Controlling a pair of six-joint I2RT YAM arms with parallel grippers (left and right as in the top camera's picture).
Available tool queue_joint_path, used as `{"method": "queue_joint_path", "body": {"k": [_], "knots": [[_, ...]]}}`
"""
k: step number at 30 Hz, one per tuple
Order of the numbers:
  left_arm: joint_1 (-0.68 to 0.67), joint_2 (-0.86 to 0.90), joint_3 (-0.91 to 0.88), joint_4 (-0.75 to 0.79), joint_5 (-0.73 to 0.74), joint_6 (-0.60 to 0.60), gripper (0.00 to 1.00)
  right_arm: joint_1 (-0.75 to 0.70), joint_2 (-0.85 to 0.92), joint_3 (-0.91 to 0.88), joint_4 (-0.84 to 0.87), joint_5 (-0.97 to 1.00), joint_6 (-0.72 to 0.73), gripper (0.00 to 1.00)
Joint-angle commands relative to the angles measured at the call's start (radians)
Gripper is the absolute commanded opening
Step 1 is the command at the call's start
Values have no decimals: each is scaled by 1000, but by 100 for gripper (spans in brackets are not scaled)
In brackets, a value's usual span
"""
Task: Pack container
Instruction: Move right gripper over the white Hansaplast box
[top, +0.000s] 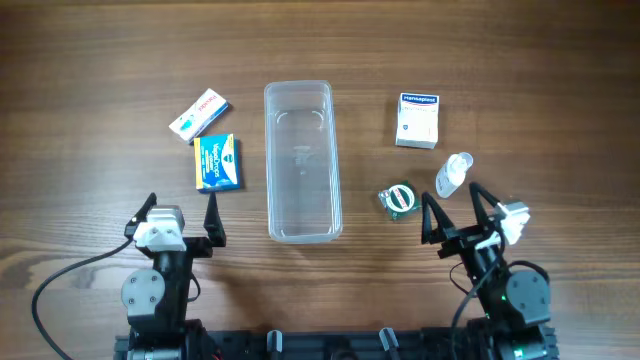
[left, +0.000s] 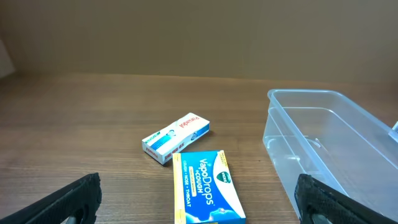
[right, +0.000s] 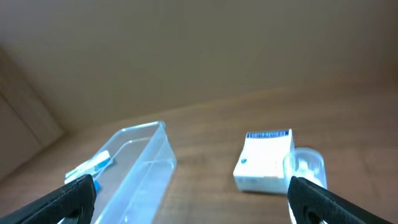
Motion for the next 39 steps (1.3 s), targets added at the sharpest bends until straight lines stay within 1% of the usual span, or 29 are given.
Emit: {"method": "queue_joint_path", "body": {"k": [1, 5, 9, 13, 16, 19, 23, 27, 30, 39], "knots": [[6, -8, -8, 6, 5, 19, 100, -4, 9, 148, 4, -2, -109, 100], [6, -8, -8, 6, 5, 19, 100, -4, 79, 304, -40, 30, -158, 100], [6, -7, -8, 6, 5, 19, 100, -4, 205, 462, -147, 29, -182, 100], [6, -6, -8, 6, 5, 20, 100, -5, 339, 606, -323, 30, -187, 100], [6, -6, -8, 6, 5, 19, 100, -4, 457, 723, -481, 42, -234, 100], [6, -6, -8, 6, 5, 19, 100, -4, 585, 855, -626, 67, -233, 100], [6, -6, -8, 6, 5, 20, 100, -4, 764, 1048, -796, 18, -230, 100], [6, -6, -8, 6, 5, 20, 100, -4, 937, 1206, -938, 17, -227, 100], [6, -6, -8, 6, 5, 19, 100, -4, 1029, 1258, -959, -6, -227, 100], [6, -6, -8, 6, 5, 19, 100, -4, 1183, 1259, -901, -8, -235, 100]]}}
